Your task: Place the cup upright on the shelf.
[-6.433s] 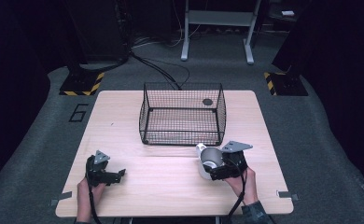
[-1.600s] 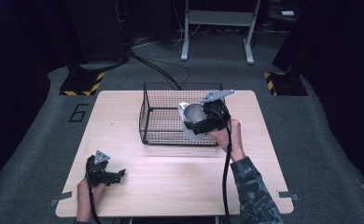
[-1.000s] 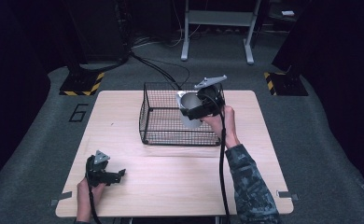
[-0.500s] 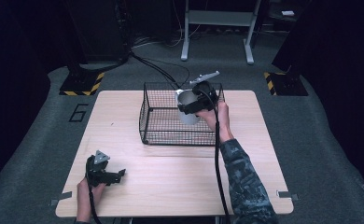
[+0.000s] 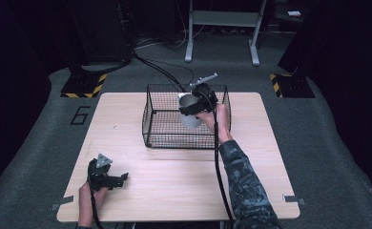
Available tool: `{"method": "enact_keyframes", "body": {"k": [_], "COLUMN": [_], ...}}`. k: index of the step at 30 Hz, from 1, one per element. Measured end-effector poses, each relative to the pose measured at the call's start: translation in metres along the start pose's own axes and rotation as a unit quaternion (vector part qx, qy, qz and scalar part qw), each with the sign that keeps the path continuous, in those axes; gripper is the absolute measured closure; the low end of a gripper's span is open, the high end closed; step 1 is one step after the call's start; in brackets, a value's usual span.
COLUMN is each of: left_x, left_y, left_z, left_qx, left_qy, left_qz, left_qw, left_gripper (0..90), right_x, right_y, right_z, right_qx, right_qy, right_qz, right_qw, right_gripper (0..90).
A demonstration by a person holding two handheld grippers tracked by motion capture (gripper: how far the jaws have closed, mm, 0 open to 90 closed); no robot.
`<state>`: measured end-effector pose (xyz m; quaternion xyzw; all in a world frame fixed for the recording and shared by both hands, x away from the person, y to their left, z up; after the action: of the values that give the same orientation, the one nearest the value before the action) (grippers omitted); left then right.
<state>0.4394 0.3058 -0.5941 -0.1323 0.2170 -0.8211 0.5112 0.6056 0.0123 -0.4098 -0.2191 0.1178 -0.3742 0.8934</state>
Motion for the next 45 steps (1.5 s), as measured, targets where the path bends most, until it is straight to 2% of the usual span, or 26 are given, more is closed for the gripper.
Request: {"method": "enact_keyframes", "body": {"k": [1,3,10,13,14,18,19,24,33,34,45], "left_x": [0.000,-0.001,0.000,0.000,0.000,0.000,0.000,0.000,0.000,0.000,-0.001], "left_y": [0.000,-0.001,0.000,0.000,0.000,0.000,0.000,0.000,0.000,-0.001,-0.001], "left_z": [0.000,-0.001,0.000,0.000,0.000,0.000,0.000,0.000,0.000,-0.001,-0.001], "left_qx": [0.001,-0.006,0.000,0.000,0.000,0.000,0.000,0.000,0.000,-0.005,-0.005], "left_qy": [0.000,0.008,-0.001,-0.001,-0.001,-0.001,-0.001,-0.001,-0.001,0.005,0.007], "left_qz": [0.001,-0.002,0.001,0.001,0.001,0.001,0.001,0.001,0.001,-0.002,-0.001], "left_qw": [1.0000,0.9999,1.0000,1.0000,1.0000,1.0000,1.0000,1.0000,1.0000,1.0000,1.0000], "left_gripper": [0.4,0.4,0.4,0.4,0.4,0.4,0.4,0.4,0.4,0.4,0.4], "right_x": [0.002,0.002,0.009,0.010,0.012,0.016,0.017,0.021,0.017,0.017,0.012], "right_y": [0.002,0.004,0.021,0.024,0.028,0.034,0.036,0.043,0.051,0.052,0.059], "right_z": [-0.001,-0.003,-0.013,-0.015,-0.016,-0.022,-0.022,-0.030,-0.039,-0.042,-0.045], "right_qx": [-0.002,-0.007,-0.021,-0.024,-0.026,-0.036,-0.035,-0.045,-0.053,-0.059,-0.071], "right_qy": [-0.009,0.000,0.011,0.014,0.020,0.019,0.028,0.031,0.035,0.034,0.036], "right_qz": [0.003,0.000,-0.004,-0.004,-0.010,-0.013,-0.016,-0.013,-0.015,-0.013,-0.011], "right_qw": [1.0000,1.0000,0.9997,0.9996,0.9994,0.9991,0.9989,0.9984,0.9979,0.9976,0.9967], "right_gripper": [5.9,5.9,5.9,5.9,5.9,5.9,6.0,5.9,5.9,5.9,5.9]}}
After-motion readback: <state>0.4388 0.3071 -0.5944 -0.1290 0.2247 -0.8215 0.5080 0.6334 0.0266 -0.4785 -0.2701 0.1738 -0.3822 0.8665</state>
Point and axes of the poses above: each handheld gripper's, and its own axes: y roughly forward along the jaws, z roughly out of its top, x roughly to its right, the point moved 9 cm from there along y, roughly forward along the jaws, and after that the axes turned 14 degrees about x, right-handed, at the moved point
